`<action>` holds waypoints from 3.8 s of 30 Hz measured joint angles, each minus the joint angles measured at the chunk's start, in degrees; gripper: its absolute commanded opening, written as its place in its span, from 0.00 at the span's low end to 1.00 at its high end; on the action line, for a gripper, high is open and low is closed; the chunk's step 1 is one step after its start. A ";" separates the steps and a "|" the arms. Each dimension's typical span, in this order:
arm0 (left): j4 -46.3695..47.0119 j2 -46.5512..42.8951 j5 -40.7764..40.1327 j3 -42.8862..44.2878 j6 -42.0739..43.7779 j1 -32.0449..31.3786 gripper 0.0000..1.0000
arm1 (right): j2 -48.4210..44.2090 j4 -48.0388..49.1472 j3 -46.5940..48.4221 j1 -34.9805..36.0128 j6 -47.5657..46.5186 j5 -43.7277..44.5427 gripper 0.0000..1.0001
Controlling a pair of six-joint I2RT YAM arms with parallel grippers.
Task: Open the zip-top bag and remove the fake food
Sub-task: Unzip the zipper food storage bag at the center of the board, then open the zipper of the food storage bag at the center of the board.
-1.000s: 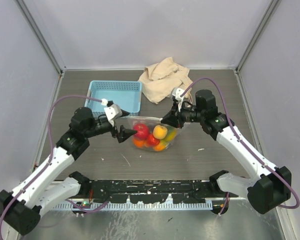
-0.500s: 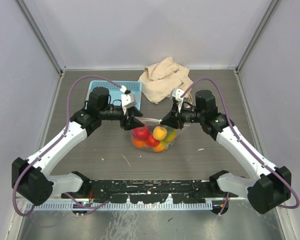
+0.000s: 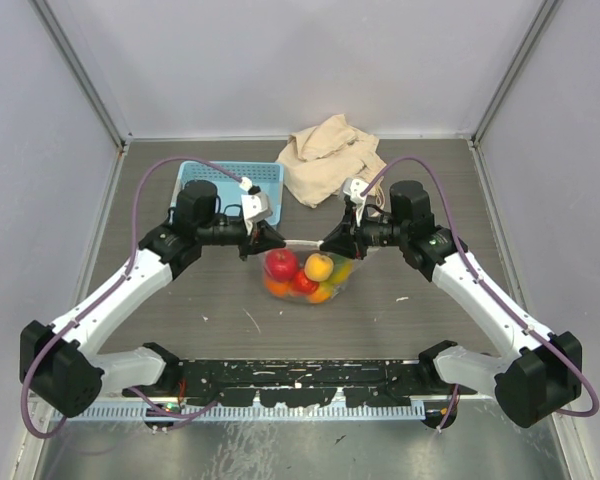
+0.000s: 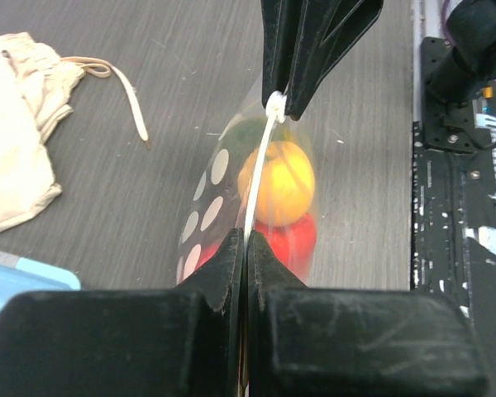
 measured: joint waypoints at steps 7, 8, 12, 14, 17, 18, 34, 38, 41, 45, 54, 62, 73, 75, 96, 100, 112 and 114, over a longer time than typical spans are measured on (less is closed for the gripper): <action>-0.68 -6.29 -6.67 -2.75 3.39 -0.22 0.00 | 0.00 0.17 -0.09 0.04 -0.20 0.07 0.02; -0.79 -6.78 -7.39 -2.84 3.61 -0.20 0.00 | 0.00 0.17 -0.09 0.04 -0.20 0.07 0.02; -0.94 -7.37 -10.08 -2.89 4.39 0.02 0.00 | 0.00 0.15 -0.09 0.02 -0.33 0.31 0.02; -1.16 -7.39 -11.21 -2.97 4.66 0.17 0.00 | 0.00 0.13 -0.09 0.02 -0.39 0.46 0.02; -1.25 -7.82 -12.90 -3.37 4.83 0.22 0.00 | 0.00 0.09 -0.09 0.02 -0.42 0.70 0.02; -1.25 -8.09 -13.49 -3.54 4.83 0.22 0.00 | 0.00 0.09 -0.09 0.02 -0.42 0.74 0.02; -1.53 -10.62 -23.71 -4.83 4.57 1.97 0.00 | 0.07 -0.13 -0.13 -0.70 -0.37 3.52 0.01; -1.51 -10.62 -24.83 -4.83 4.20 2.84 0.00 | 0.33 -0.31 -0.13 -1.25 -0.33 4.00 0.01; -1.49 -10.62 -25.51 -4.83 3.74 3.21 0.00 | 0.35 -0.61 -0.13 -1.51 -0.13 4.46 0.01; -1.44 -10.62 -26.16 -4.83 3.34 3.54 0.00 | 0.35 -0.94 -0.13 -1.79 0.11 5.33 0.01; -1.29 -10.62 -27.34 -4.85 2.97 4.33 0.00 | 0.35 -1.33 -0.15 -2.43 0.39 6.27 0.01; -1.11 -10.62 -27.74 -4.94 2.62 4.63 0.00 | 0.35 -1.40 -0.15 -2.75 0.50 6.86 0.01; 0.09 -11.30 -17.38 -6.16 3.19 5.40 0.00 | 0.22 -0.22 -0.55 -3.43 2.64 2.93 0.76; 0.02 -11.78 -14.12 -6.62 4.20 4.96 0.00 | -0.28 1.95 -1.09 -3.43 4.15 1.20 0.80; -1.68 -11.87 -4.96 -6.67 9.31 2.75 0.00 | 8.11 6.75 6.23 7.91 9.25 8.07 0.55; -1.70 -11.87 -4.94 -6.67 9.33 2.62 0.00 | 9.86 4.59 7.13 8.33 8.11 9.92 0.51; -1.77 -11.87 -4.96 -6.67 9.31 2.60 0.00 | 10.45 1.79 7.74 8.79 6.12 9.77 0.50; -1.77 -11.87 -4.96 -6.67 9.31 2.60 0.00 | 10.43 1.81 7.74 8.79 5.99 8.61 0.50</action>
